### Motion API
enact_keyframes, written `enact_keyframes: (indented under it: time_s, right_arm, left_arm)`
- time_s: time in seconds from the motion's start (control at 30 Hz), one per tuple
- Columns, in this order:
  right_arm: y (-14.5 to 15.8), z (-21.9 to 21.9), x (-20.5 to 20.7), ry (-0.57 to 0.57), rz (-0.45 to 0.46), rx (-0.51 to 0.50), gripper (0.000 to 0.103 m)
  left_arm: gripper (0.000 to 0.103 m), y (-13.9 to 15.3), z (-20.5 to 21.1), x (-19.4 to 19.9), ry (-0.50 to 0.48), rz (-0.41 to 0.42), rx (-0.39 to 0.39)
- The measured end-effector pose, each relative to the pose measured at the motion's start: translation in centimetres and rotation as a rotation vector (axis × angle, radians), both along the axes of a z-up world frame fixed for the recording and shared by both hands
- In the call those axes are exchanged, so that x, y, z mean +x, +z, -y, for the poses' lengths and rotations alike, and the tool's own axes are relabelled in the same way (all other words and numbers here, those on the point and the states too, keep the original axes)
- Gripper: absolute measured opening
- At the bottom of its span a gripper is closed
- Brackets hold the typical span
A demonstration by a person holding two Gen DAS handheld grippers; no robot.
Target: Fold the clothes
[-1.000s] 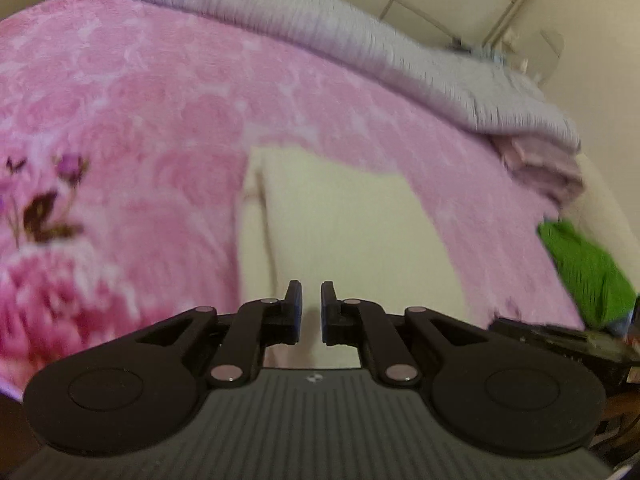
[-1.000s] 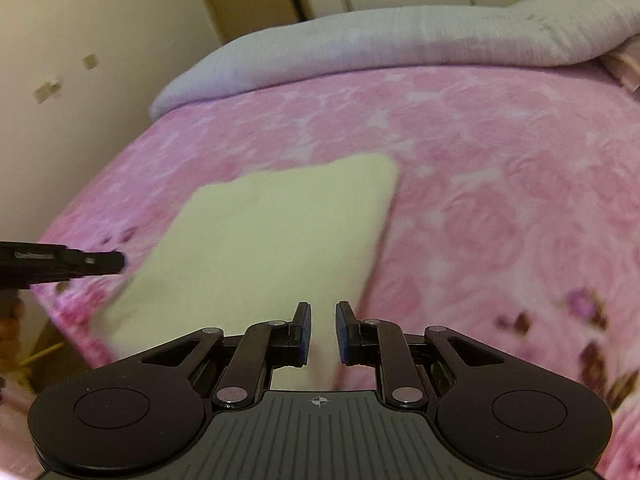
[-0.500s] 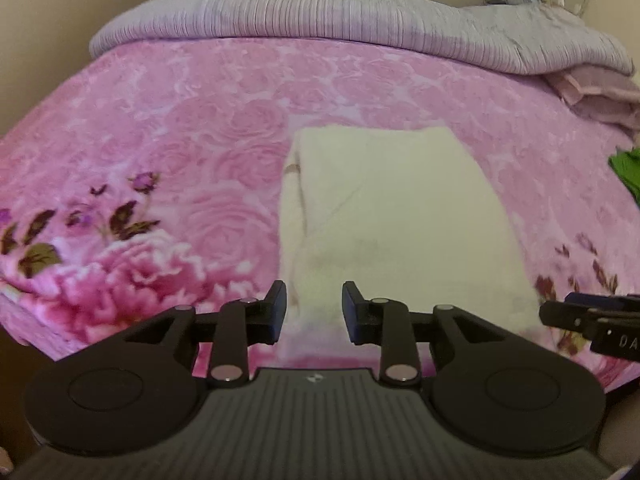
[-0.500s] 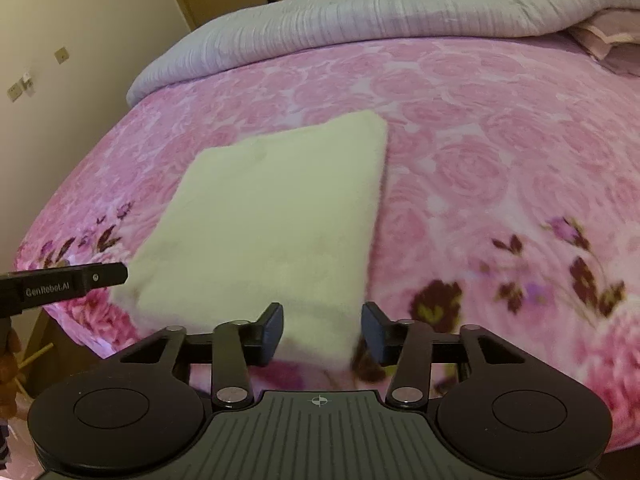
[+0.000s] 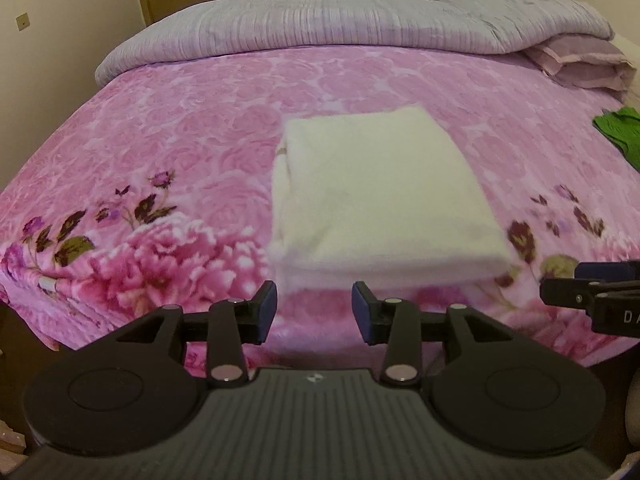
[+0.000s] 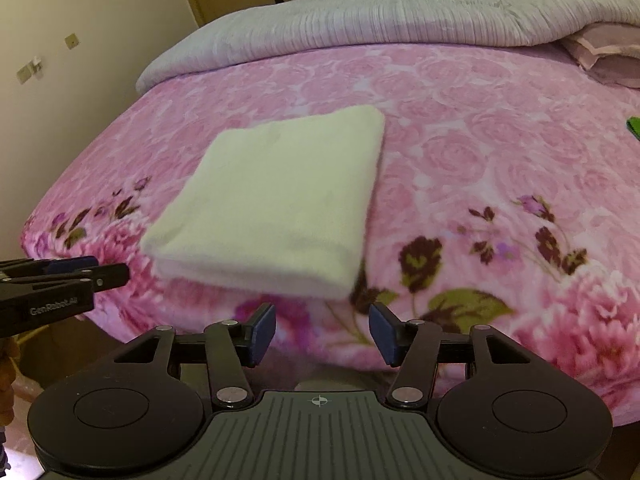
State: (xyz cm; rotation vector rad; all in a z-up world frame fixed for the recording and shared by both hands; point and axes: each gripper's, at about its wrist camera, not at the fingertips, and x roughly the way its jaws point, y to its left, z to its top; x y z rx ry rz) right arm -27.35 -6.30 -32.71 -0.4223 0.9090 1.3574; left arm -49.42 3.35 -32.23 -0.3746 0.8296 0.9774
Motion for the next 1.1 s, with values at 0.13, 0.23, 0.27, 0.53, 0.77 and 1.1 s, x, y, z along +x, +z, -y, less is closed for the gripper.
enact_keyframes:
  time_s: [0.13, 0.23, 0.27, 0.53, 0.77, 1.1]
  right_arm:
    - [0.0, 1.6, -0.6, -0.004, 0.004, 0.005, 0.057]
    - [0.2, 2.5, -1.0, -0.003, 0.008, 0.018, 0.057]
    - [0.3, 2.6, -1.1, -0.002, 0.011, 0.023, 0.057]
    - [1.4, 3.3, -1.2, -0.018, 0.038, 0.062, 0.057]
    - [0.8, 2.5, -0.6, -0.029, 0.031, 0.056, 0.057]
    - [-2.3, 0.5, 5.1, -0.15, -0.139, 0.07, 0.057]
  left_arm:
    - [0.037, -0.1, 1.6, -0.4, -0.006, -0.001, 0.003]
    - [0.039, 0.0, 2.5, -0.7, -0.009, 0.005, 0.012]
    - [0.039, 0.1, 2.6, -0.8, -0.01, 0.007, 0.014]
    - [0.041, 0.5, 2.9, -0.7, -0.021, 0.029, 0.024]
    - [0.046, -0.3, 1.1, -1.3, -0.014, 0.117, -0.042]
    - [0.053, -3.1, -8.3, -8.8, 0.163, 0.56, -0.319]
